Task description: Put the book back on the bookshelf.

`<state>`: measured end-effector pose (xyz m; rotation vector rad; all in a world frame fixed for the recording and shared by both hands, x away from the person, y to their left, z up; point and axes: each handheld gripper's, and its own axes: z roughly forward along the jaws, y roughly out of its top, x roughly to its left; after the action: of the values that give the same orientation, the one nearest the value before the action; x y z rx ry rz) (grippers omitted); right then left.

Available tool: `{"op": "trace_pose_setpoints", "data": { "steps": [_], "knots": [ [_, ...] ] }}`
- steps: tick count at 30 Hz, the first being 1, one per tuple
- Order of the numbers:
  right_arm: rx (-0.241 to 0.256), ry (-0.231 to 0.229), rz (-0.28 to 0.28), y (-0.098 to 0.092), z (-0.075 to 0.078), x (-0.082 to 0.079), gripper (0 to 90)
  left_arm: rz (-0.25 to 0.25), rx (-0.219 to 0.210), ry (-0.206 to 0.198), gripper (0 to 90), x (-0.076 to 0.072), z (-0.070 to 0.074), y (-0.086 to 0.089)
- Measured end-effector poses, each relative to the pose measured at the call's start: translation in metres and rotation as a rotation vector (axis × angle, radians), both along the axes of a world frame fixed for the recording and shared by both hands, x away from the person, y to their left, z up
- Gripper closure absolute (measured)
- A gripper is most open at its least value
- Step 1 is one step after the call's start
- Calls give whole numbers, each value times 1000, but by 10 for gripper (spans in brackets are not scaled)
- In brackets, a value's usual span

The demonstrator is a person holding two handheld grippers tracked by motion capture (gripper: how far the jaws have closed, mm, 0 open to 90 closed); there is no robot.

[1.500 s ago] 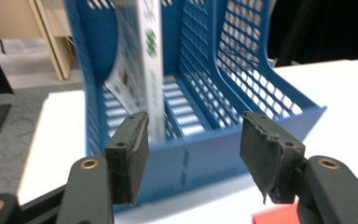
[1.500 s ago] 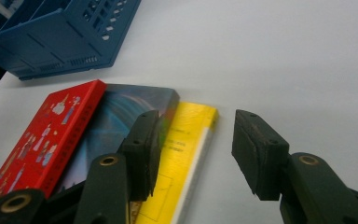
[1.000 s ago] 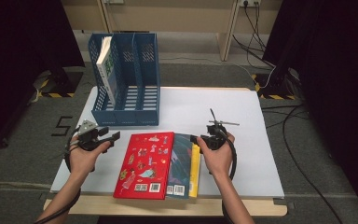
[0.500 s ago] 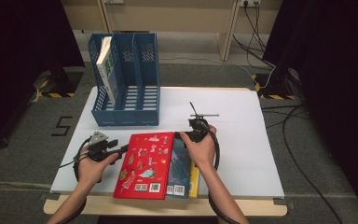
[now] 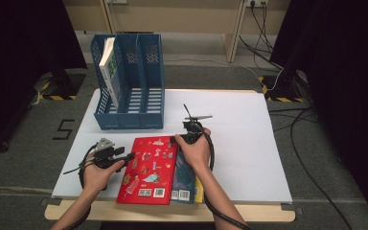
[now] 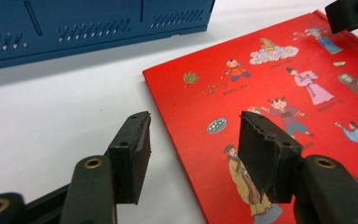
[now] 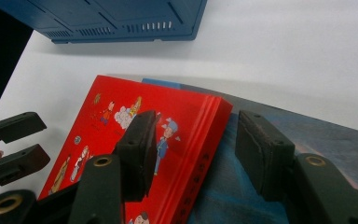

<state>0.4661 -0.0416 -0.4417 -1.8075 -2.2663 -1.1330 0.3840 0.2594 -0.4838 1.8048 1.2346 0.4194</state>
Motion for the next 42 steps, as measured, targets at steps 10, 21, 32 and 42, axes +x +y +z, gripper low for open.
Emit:
{"op": "trace_pose_setpoints", "data": {
  "steps": [10,21,32,42],
  "knots": [
    [-4,12,3,5,0,7,479,-10,-3,11,419,0,-2,-2],
    [10,30,-5,7,0,11,475,-10,-9,32,416,1,-5,-6],
    [15,28,0,7,-1,13,481,-12,-39,60,403,3,-10,-7],
    [19,33,-8,9,-2,15,488,-22,-73,88,416,5,-11,-4]
  ]
}}
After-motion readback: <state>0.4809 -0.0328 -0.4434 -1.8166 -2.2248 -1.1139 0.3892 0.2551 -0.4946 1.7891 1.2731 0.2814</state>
